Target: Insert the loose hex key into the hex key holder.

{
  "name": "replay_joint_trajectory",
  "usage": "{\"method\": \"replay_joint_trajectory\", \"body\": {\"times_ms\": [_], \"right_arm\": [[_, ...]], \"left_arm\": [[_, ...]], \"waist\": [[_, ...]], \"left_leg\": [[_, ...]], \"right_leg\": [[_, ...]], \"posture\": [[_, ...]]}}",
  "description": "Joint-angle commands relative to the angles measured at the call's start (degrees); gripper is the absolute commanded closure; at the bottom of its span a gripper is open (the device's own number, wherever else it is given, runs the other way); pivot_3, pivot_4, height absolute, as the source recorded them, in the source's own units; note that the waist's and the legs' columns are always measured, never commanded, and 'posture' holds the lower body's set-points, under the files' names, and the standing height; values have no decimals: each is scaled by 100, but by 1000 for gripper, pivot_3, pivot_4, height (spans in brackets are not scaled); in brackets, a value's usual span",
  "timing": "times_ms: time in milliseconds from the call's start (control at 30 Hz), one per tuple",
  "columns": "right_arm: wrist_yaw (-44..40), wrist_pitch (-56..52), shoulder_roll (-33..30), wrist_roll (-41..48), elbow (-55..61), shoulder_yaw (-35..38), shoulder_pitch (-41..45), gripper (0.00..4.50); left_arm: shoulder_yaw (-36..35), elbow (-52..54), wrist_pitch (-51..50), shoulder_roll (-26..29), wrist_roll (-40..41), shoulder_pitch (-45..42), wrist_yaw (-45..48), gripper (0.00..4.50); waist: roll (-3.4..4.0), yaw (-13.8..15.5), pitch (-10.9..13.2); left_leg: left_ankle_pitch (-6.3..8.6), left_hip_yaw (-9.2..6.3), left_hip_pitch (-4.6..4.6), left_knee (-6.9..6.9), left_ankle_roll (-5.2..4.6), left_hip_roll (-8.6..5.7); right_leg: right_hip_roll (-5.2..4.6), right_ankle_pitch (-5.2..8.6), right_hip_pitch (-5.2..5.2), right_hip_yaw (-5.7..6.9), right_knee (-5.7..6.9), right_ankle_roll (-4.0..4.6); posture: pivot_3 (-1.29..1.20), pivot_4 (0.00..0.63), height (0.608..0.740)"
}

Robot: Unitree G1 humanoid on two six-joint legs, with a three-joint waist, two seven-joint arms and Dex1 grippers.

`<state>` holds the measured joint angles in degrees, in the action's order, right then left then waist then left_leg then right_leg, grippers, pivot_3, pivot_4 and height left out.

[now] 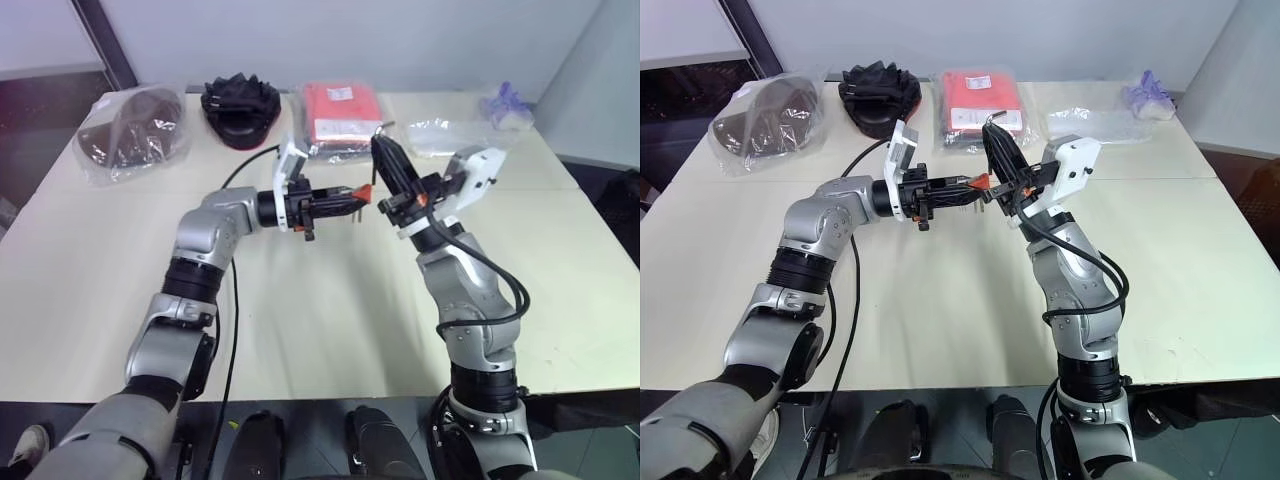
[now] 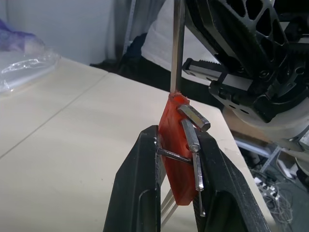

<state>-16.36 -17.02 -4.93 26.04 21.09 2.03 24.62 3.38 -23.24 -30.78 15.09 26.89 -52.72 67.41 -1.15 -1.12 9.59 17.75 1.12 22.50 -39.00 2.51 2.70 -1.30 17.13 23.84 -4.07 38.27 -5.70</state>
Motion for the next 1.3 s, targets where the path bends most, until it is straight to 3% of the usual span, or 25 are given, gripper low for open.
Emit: {"method": "replay_joint_trajectory", "body": {"times_ms": [33, 1300], "right_arm": [[-41, 79, -11, 9, 197, -68, 23, 4416], [151, 153, 86, -30, 259, -189, 128, 4416]], "left_arm": [[-104, 266, 7, 13, 117, -78, 13, 4218], [-244, 428, -368, -23, 295, -145, -154, 4218]], "waist": [[0, 0, 0], [0, -1, 0]], "left_leg": [[0, 0, 0, 0, 0, 0], [0, 0, 0, 0, 0, 0]], "right_leg": [[0, 0, 0, 0, 0, 0], [-1, 0, 0, 0, 0, 0]], "posture": [[0, 150, 740], [0, 150, 740]]}}
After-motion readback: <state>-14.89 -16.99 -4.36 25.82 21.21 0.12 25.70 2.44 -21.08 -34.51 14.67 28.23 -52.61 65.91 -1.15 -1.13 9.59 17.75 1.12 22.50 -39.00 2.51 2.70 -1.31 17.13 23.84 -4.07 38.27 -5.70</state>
